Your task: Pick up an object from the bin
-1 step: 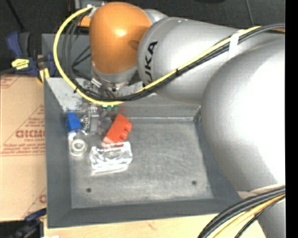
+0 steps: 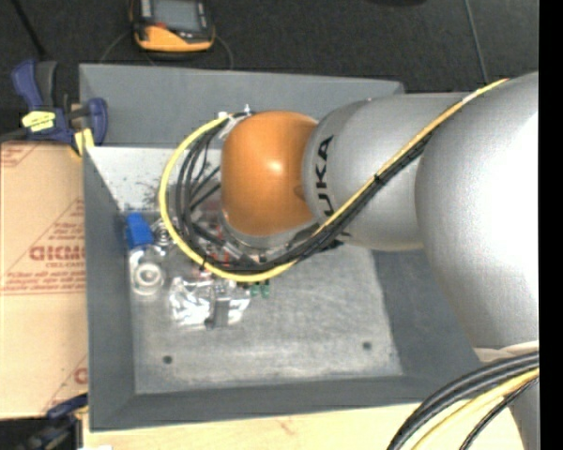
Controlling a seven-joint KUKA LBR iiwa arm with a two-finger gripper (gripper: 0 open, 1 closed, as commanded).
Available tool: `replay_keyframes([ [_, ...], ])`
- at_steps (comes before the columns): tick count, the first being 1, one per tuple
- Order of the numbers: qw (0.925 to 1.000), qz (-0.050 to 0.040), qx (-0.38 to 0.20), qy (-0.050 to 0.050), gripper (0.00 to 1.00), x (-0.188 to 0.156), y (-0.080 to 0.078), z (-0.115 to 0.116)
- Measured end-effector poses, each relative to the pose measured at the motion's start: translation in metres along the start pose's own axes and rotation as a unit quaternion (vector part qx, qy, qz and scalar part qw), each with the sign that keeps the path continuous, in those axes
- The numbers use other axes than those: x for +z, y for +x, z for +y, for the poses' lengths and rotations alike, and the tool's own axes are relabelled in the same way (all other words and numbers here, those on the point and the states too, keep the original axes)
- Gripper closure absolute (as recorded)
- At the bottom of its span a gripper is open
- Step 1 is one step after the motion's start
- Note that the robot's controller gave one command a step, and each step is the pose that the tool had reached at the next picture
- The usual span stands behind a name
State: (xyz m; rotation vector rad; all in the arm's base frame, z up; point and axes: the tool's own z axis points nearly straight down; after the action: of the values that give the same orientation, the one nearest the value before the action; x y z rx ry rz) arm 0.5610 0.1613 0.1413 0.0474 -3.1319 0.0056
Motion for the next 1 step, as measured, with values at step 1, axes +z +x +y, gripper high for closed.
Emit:
replay_keyframes([
  [1, 0.9994, -0.0050, 0.035, -0.001, 0.00, 0.0289, 0.0030, -0.0429],
])
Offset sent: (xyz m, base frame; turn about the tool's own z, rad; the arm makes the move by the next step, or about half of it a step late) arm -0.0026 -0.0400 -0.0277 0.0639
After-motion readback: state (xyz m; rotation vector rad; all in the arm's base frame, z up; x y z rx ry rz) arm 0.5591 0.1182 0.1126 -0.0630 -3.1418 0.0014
